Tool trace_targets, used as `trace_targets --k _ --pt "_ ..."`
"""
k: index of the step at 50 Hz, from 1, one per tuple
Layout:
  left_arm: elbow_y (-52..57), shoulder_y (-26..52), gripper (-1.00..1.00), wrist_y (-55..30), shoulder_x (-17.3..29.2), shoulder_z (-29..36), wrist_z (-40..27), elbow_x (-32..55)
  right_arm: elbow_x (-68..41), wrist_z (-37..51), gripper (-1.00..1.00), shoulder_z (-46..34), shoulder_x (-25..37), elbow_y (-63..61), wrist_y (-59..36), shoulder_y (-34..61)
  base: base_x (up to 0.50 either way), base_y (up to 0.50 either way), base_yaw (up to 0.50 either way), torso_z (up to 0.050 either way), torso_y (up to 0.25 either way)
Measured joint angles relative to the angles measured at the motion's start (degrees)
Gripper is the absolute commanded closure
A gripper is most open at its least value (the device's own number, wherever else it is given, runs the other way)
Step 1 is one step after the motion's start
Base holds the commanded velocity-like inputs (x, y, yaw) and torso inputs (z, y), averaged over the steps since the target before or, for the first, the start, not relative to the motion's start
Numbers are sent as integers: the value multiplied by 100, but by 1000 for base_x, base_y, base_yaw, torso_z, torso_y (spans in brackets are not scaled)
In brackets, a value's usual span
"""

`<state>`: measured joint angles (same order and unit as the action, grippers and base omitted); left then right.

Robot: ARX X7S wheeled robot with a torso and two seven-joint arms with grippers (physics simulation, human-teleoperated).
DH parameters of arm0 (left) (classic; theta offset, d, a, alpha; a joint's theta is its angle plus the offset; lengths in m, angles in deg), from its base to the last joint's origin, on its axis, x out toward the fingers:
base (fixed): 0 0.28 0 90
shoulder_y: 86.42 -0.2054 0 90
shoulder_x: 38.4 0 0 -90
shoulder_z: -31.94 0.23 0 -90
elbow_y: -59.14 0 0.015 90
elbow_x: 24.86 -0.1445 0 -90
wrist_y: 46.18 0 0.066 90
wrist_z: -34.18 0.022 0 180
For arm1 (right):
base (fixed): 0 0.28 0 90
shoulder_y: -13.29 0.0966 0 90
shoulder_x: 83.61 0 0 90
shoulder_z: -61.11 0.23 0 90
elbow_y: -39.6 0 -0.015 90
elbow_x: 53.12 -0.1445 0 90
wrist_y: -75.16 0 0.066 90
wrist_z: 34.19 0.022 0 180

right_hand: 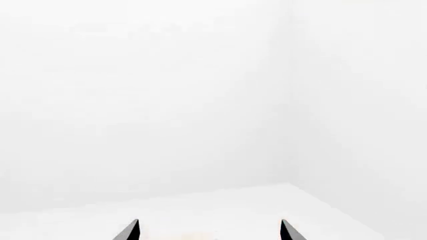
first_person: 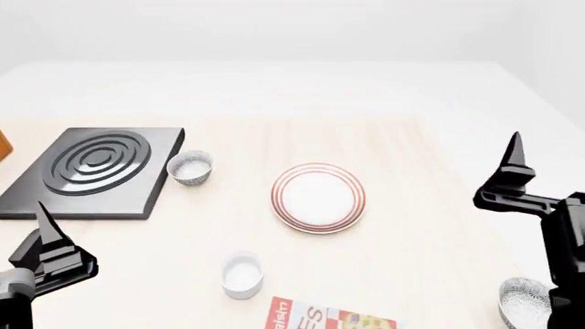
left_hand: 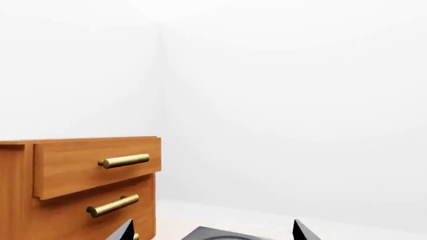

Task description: Pick the akita bowl next to the cookies box and place it on the plate.

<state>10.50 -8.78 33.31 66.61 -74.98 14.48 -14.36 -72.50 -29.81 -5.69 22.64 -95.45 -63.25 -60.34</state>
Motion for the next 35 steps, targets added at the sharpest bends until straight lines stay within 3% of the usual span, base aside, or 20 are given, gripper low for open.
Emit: trace_targets --k 6,14,27,35 --pt "10 -6 -100 -2 15 -2 -17 8 333 -294 -100 47 141 -78 -1644 569 0 0 0 0 0" --pt "5 -8 -100 6 32 -1 -37 18 209 -320 -100 105 406 11 -2987 968 0 0 0 0 0" --pt "23 -17 -100 -3 64 -4 -71 43 -2548 1707 -100 369 1161 1195 -3798 911 0 0 0 0 0" --pt "35 -36 -100 4 79 -17 -91 62 -3463 2385 -100 162 1494 1895 -3884 720 0 0 0 0 0"
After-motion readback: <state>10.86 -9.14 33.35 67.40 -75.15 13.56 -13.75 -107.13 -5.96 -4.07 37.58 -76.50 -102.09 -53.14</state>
